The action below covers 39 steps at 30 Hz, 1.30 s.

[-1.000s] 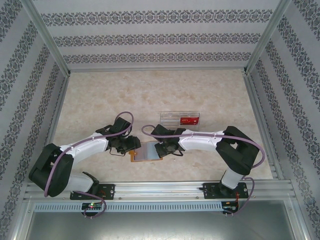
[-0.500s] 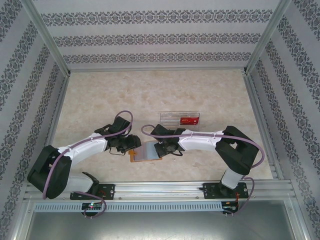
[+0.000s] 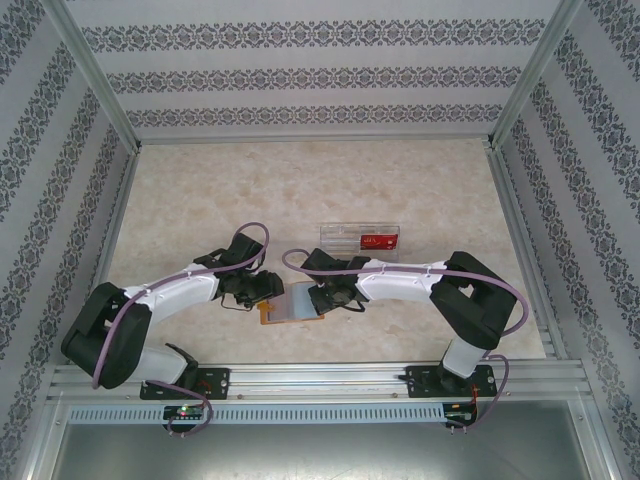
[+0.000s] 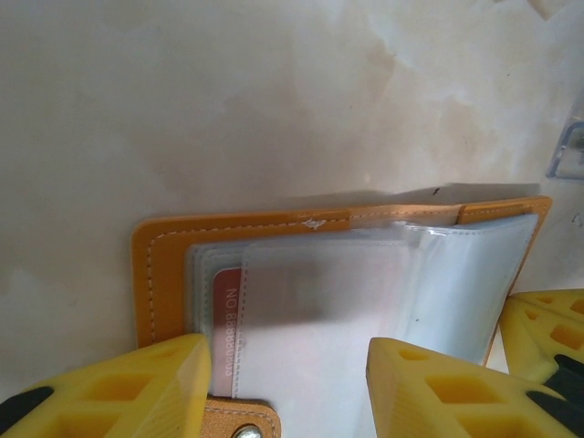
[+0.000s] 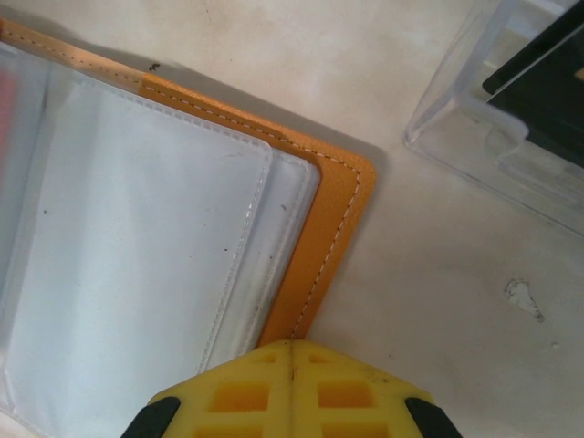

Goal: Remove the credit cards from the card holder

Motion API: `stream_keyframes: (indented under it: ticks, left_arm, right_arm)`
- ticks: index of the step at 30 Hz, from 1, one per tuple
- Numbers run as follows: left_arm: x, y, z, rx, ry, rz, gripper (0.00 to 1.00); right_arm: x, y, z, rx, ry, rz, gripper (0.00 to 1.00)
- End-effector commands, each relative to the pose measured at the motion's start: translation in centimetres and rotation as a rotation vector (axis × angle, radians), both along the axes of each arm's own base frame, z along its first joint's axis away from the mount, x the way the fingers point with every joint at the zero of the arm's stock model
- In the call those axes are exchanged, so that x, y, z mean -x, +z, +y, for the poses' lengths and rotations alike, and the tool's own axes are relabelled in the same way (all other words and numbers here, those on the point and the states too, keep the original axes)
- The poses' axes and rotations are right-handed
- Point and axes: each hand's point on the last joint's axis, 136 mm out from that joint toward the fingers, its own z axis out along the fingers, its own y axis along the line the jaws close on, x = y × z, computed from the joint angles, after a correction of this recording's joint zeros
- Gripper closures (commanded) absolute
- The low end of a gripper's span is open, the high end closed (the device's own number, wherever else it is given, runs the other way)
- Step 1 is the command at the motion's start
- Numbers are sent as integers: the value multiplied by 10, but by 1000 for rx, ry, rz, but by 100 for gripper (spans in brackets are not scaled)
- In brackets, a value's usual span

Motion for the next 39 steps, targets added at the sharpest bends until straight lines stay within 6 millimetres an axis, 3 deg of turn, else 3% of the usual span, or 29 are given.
stream_keyframes:
  ticks: [1, 8, 12, 17, 22, 28, 37, 39]
  left_arm:
    - [-2, -1, -7, 46, -2, -1, 51]
    - [-4, 2, -20, 116, -25, -1, 45]
    - [-5, 3, -22, 131, -29, 1, 33]
    - [-8, 11, -26, 150, -38, -18, 31]
    - [-9, 21, -28, 167, -48, -37, 12]
    - [-9, 31, -30, 184, -61, -64, 0]
    - [-9, 35, -44, 271, -89, -57, 3]
    - [-10, 31, -39, 235, -68, -47, 4]
  right_arm:
    - [10, -13, 1, 23, 9, 49, 96]
    - [11, -14, 2, 21, 9, 53, 96]
    - [11, -13, 2, 21, 8, 52, 96]
    - [11, -14, 2, 24, 10, 52, 96]
    - [11, -13, 3, 21, 9, 51, 96]
    - [11, -14, 2, 27, 8, 51, 96]
    - [11, -15, 2, 25, 7, 53, 96]
    - [11, -14, 2, 26, 7, 51, 96]
